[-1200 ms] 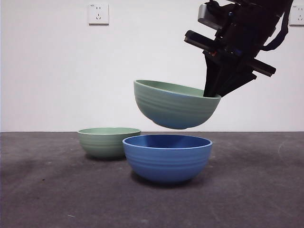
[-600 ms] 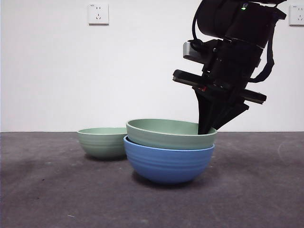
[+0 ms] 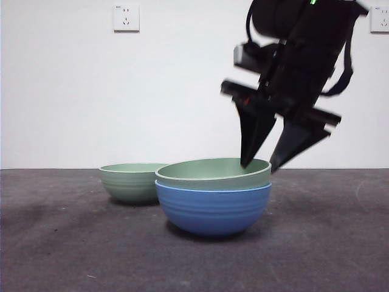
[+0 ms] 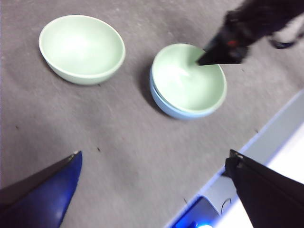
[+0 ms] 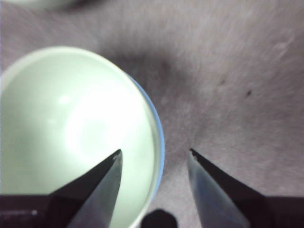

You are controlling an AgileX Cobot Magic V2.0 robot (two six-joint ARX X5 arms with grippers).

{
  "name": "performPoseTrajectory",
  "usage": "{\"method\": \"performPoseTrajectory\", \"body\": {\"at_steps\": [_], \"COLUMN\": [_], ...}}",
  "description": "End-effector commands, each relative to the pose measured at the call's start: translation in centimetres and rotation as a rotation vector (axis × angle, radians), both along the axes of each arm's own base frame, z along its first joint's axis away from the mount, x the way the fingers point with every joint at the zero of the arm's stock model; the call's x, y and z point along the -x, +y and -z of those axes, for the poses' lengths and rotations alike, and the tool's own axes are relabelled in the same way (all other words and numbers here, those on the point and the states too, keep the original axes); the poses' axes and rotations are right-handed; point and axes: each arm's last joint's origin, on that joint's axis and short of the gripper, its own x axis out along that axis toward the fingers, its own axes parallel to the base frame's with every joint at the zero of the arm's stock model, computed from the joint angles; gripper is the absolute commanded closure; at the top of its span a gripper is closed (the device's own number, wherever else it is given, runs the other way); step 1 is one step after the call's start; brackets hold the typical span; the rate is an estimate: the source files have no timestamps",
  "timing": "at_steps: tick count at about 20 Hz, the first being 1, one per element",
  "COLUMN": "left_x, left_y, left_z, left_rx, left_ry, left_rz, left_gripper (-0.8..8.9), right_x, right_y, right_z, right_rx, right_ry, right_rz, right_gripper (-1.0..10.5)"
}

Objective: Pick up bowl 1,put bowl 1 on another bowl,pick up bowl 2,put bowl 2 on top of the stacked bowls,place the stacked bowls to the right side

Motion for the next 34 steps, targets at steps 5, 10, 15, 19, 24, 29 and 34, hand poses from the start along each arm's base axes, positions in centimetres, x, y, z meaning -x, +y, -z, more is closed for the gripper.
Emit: {"method": "performPoseTrajectory", "body": {"at_steps": [5,10,15,19,24,29,34], "left_x": [-6.3,-11.9,-17.9,-22.1,-24.0,-24.2,-24.1], "left_y": [-1.0,-3.5,-6.1,-7.2,-7.7,-7.7,-7.8], "left_z": [0.9,3.5,5.3,8.0,11.0,11.3,11.4], "left_rx": [0.043,0.013,-0.139,-0.217,-0.236,-0.229,-0.213], "left_ry": [-0.013,0.058,0.109,0.189,0.249,0.261,0.281], "left_rz": [-0.149,-0.222,-0.293,-0.324,-0.356,-0.36,-0.339], "left_gripper": [1.89,1.89,1.89,1.9,1.9,5.99,7.34], "right_x": [4.6,8.9,11.8,13.0,13.4,13.4,13.4], "right_y": [-3.0,-5.6,-7.4,-8.1,-8.4,-8.4,-8.4], "right_z": [-7.5,-11.7,-12.8,-13.0,-13.1,-13.1,-13.2], "right_rx": [-0.107,-0.187,-0.199,-0.193,-0.199,-0.199,-0.201], "right_ry": [-0.193,-0.325,-0.327,-0.309,-0.318,-0.318,-0.317], "right_rz": [-0.001,0.002,0.01,0.015,0.015,0.015,0.014], "right_gripper": [7.2,7.2,7.2,7.2,7.2,7.2,7.2]}}
